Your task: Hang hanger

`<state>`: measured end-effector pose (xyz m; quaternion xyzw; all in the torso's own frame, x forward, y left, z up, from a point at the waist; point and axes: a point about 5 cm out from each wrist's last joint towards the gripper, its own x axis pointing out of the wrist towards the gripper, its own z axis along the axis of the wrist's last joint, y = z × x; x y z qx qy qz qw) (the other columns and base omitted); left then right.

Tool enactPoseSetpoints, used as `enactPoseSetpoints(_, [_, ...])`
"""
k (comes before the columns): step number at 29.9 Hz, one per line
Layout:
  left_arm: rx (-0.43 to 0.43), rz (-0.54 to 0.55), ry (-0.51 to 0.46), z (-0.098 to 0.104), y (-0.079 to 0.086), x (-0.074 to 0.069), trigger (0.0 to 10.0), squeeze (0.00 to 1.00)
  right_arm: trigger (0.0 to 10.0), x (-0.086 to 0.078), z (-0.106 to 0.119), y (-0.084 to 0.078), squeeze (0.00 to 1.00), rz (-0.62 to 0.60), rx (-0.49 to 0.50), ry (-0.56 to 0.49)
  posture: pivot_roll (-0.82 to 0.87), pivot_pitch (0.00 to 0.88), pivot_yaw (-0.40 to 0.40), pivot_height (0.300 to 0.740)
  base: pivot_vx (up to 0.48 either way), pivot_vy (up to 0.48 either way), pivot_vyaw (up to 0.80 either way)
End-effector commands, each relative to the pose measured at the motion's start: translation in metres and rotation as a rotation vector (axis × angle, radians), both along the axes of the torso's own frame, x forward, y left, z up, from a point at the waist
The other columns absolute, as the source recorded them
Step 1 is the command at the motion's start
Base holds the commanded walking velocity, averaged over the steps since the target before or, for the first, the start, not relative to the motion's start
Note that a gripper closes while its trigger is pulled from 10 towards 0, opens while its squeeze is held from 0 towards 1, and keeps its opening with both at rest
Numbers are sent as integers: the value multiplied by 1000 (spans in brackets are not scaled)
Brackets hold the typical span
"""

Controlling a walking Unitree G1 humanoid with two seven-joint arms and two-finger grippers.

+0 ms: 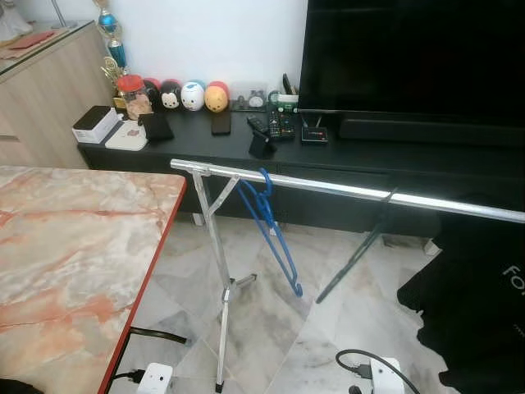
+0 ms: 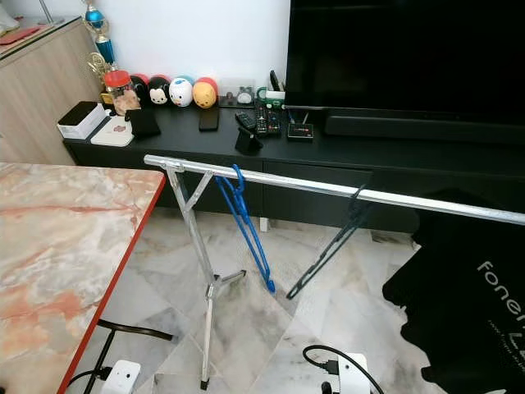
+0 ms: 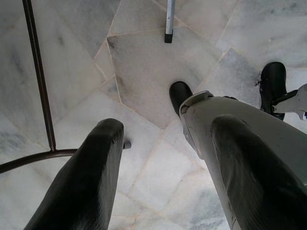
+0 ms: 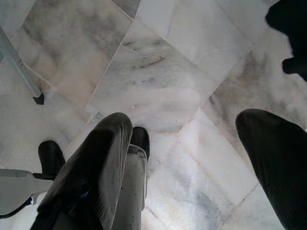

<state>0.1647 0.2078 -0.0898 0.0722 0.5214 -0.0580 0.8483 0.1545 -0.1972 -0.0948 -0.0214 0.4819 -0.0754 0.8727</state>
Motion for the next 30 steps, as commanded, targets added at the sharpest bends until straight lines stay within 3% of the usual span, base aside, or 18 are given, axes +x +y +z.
enactPoseSetpoints(1, [9, -2, 13, 0, 2, -2, 10000, 0, 10000, -2, -1, 0, 0, -6, -1, 7, -34, 0, 36, 740, -247, 0, 0])
enactPoseSetpoints(30, [8, -8, 5, 1, 3, 2, 10000, 0, 10000, 1, 1, -3, 0, -9, -8, -1, -30, 0, 37, 740, -273, 0, 0])
